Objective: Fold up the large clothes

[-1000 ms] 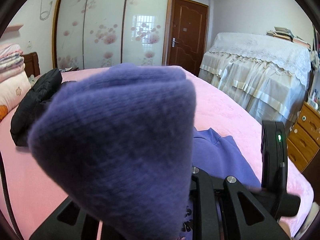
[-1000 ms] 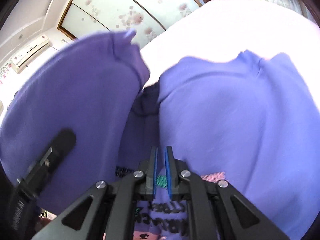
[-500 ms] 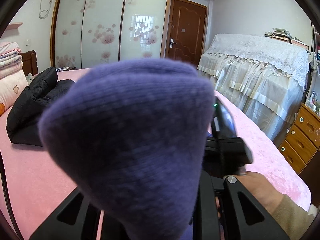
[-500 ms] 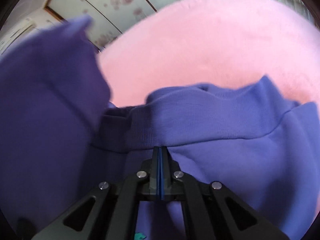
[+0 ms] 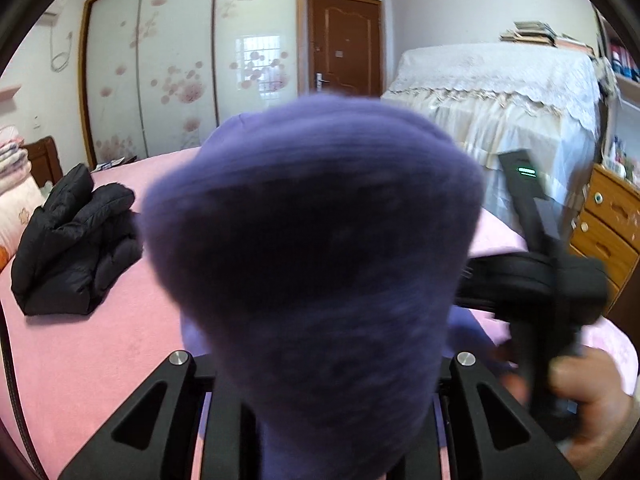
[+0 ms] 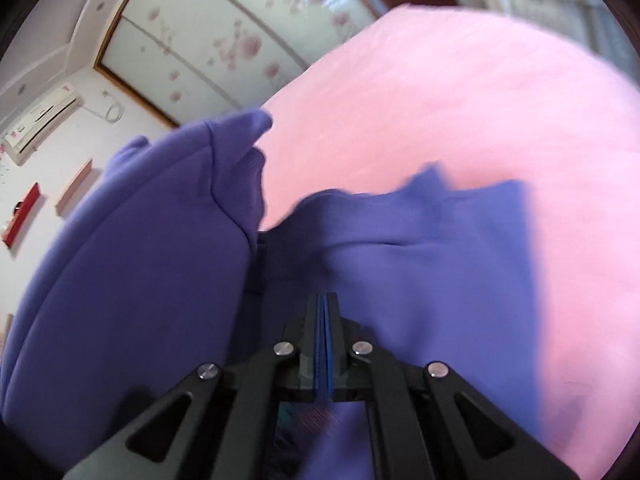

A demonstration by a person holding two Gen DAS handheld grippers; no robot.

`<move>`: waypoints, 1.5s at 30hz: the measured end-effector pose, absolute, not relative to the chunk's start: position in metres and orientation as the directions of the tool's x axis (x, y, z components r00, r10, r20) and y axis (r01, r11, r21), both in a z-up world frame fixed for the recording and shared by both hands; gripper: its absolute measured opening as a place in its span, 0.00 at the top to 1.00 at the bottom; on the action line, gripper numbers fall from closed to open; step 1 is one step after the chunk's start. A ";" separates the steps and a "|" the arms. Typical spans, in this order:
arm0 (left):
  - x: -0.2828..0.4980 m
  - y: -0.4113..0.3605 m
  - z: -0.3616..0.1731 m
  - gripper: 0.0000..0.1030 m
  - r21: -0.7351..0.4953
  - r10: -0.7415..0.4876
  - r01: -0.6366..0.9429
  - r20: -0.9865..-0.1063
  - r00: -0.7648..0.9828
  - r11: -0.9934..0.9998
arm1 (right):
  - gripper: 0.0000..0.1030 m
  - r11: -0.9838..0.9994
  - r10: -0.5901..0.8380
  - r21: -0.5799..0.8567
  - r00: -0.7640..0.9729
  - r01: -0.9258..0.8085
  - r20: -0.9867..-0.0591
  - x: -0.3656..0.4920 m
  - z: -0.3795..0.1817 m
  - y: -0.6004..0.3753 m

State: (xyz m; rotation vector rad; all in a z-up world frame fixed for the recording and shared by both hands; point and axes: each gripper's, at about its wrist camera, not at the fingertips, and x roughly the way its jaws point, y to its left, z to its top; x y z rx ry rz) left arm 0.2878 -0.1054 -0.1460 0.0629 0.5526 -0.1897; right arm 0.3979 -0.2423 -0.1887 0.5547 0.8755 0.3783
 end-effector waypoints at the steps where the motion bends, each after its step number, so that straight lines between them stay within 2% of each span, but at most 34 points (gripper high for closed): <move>1: 0.286 -0.110 -0.148 0.80 0.016 -0.167 0.207 -0.529 0.832 0.978 | 0.98 0.807 0.504 0.586 0.603 -0.074 -0.618 0.388 -0.189 -0.252; 8: 0.274 -0.163 -0.171 0.78 0.129 -0.199 0.318 -0.553 0.809 0.939 | 0.98 0.850 0.372 0.524 0.652 0.046 -0.661 0.318 -0.204 -0.306; 14: 0.265 -0.209 -0.202 0.77 0.274 -0.170 0.390 -0.584 0.794 0.879 | 0.98 0.853 0.344 0.516 0.658 0.080 -0.670 0.284 -0.222 -0.323; 21: 0.253 -0.234 -0.227 0.70 0.347 -0.177 0.446 -0.590 0.788 0.825 | 0.98 0.846 0.347 0.526 0.655 0.091 -0.672 0.287 -0.228 -0.326; 22: 0.252 -0.233 -0.225 0.63 0.342 -0.182 0.448 -0.590 0.787 0.826 | 0.98 0.848 0.346 0.522 0.655 0.088 -0.672 0.287 -0.226 -0.325; 23: 0.253 -0.232 -0.222 0.50 0.324 -0.193 0.454 -0.596 0.780 0.830 | 0.98 0.852 0.345 0.517 0.654 0.084 -0.673 0.285 -0.225 -0.326; 24: 0.257 -0.230 -0.219 0.43 0.299 -0.208 0.460 -0.603 0.770 0.836 | 0.98 0.858 0.341 0.508 0.653 0.078 -0.677 0.283 -0.222 -0.326; 25: 0.258 -0.227 -0.215 0.30 0.269 -0.227 0.467 -0.609 0.760 0.842 | 0.98 0.862 0.336 0.501 0.653 0.077 -0.679 0.280 -0.222 -0.328; 26: 0.260 -0.224 -0.212 0.22 0.260 -0.232 0.465 -0.606 0.761 0.846 | 0.98 0.866 0.332 0.495 0.653 0.077 -0.681 0.279 -0.220 -0.328; 29: 0.262 -0.217 -0.201 0.11 0.245 -0.255 0.469 -0.587 0.768 0.848 | 0.97 0.858 0.329 0.506 0.658 0.092 -0.677 0.270 -0.213 -0.335; 32: 0.262 -0.206 -0.195 0.07 0.217 -0.299 0.497 -0.580 0.758 0.841 | 0.97 0.840 0.340 0.533 0.670 0.099 -0.660 0.263 -0.207 -0.342; 33: 0.263 -0.203 -0.194 0.07 0.202 -0.311 0.506 -0.583 0.750 0.839 | 0.95 0.829 0.354 0.551 0.675 0.094 -0.648 0.259 -0.201 -0.345; 35: 0.267 -0.194 -0.191 0.07 0.155 -0.348 0.524 -0.588 0.730 0.838 | 0.79 0.806 0.387 0.587 0.681 0.077 -0.622 0.256 -0.192 -0.346; 37: 0.269 -0.185 -0.189 0.07 0.091 -0.389 0.533 -0.583 0.713 0.841 | 0.45 0.771 0.441 0.636 0.686 0.041 -0.579 0.256 -0.178 -0.345; 38: 0.270 -0.182 -0.189 0.07 0.070 -0.403 0.535 -0.579 0.709 0.842 | 0.41 0.751 0.473 0.661 0.685 0.015 -0.554 0.256 -0.172 -0.344; 40: 0.269 -0.177 -0.189 0.07 0.023 -0.432 0.539 -0.567 0.701 0.842 | 0.39 0.729 0.519 0.684 0.672 -0.024 -0.529 0.259 -0.163 -0.340; 45: 0.265 -0.170 -0.190 0.07 -0.021 -0.464 0.545 -0.552 0.692 0.838 | 0.39 0.693 0.610 0.718 0.584 -0.067 -0.535 0.272 -0.156 -0.316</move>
